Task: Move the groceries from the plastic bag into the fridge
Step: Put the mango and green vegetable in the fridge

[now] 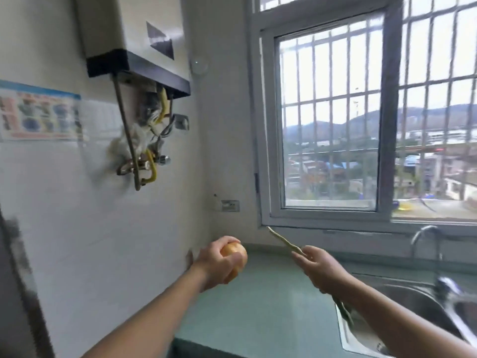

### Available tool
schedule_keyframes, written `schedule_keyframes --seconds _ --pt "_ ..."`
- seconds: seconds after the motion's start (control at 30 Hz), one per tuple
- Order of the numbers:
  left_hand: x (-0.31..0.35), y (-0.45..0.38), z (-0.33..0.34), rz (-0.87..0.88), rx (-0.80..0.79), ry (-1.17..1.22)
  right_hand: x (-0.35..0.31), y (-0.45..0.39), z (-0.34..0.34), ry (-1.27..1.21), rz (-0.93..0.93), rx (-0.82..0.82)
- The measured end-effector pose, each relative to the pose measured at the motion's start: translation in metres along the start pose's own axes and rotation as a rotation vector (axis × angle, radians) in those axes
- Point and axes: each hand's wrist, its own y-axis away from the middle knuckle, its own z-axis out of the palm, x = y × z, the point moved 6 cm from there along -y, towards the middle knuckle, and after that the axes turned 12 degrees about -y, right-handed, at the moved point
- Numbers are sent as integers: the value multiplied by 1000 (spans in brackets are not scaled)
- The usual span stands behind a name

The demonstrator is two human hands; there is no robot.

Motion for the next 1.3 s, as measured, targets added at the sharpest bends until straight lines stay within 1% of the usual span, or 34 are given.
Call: schedule_keyframes --seconds 0.17,0.27,0.37,0.5,0.6,0.77,0.93,1.1,1.17,1.3 --pt "95 -33 102 200 -183 57 35 33 -129 110 15 269" --pt "139 -51 161 302 -288 74 57 61 -191 164 80 391" --pt "178 -64 218 399 -385 99 76 91 -241 175 182 507" --pt "237 -70 288 533 -568 156 75 133 -295 182 285 727" --pt "284 -67 329 652 -669 224 66 163 -322 282 327 897" --pt "354 -28 389 831 -831 328 46 226 -346 485 379 1190" --pt "418 59 416 971 -994 427 17 323 -345 597 449 1438" --pt "455 182 403 1113 -1185 533 -32 438 -317 614 512 1683" --pt "465 233 391 1164 -1260 576 -53 484 -301 620 528 1769" --pt "474 334 357 1273 -1363 599 -99 570 -263 676 538 1926"
